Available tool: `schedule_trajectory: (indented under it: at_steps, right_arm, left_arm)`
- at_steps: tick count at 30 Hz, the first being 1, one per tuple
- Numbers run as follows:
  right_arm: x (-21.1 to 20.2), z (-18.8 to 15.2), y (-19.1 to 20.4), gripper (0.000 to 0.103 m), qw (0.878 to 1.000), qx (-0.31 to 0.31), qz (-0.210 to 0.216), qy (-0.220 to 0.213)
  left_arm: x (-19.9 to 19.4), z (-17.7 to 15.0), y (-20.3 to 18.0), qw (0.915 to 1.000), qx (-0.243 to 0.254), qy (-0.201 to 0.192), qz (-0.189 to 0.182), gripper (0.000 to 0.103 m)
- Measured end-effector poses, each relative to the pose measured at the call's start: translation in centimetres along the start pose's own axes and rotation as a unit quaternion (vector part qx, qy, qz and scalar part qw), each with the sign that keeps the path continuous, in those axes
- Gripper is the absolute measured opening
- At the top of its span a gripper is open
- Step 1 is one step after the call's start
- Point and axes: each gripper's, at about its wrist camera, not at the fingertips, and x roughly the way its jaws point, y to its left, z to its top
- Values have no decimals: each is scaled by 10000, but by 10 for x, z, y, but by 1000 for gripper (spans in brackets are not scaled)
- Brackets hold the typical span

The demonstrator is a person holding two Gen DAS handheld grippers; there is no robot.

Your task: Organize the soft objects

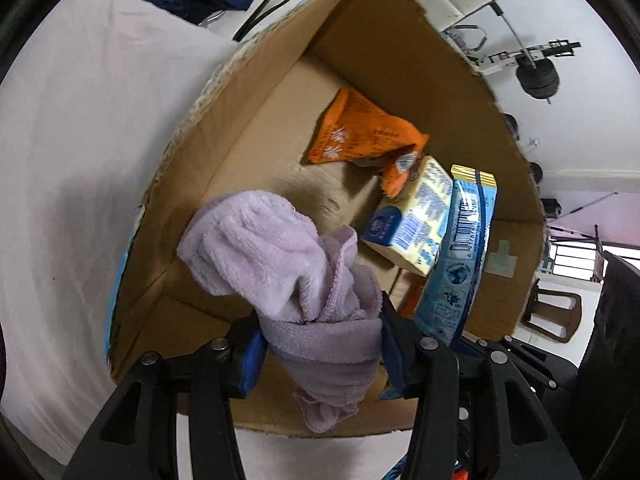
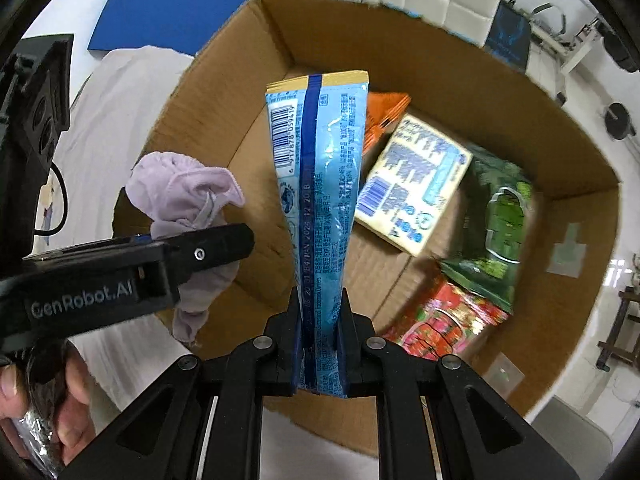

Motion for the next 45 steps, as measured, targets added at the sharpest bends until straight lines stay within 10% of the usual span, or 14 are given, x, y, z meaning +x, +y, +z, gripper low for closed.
schedule_trajectory:
  at_steps: [9, 18, 26, 35, 45]
  right_arm:
    - [26, 1, -16, 21, 9993, 191, -58, 303]
    - [11, -18, -27, 51, 9987, 445, -235, -3]
    - [-11, -57, -49, 67, 9928, 1078, -426, -302]
    - [-30, -103, -72, 102, 9773, 1882, -592, -770]
    - [-77, -124, -57, 103, 9624, 2176, -898, -1352]
  left_arm:
    - [1, -6, -6, 9988, 202, -8, 440, 62]
    - [-11, -13, -25, 9937, 739, -392, 748, 71]
    - [-28, -35, -41, 9791, 1362, -840, 1254, 73]
    - [-41, -58, -52, 9600, 1817, -1221, 1745, 98]
    - [-82, -84, -70, 9456, 2086, -1773, 1759, 98]
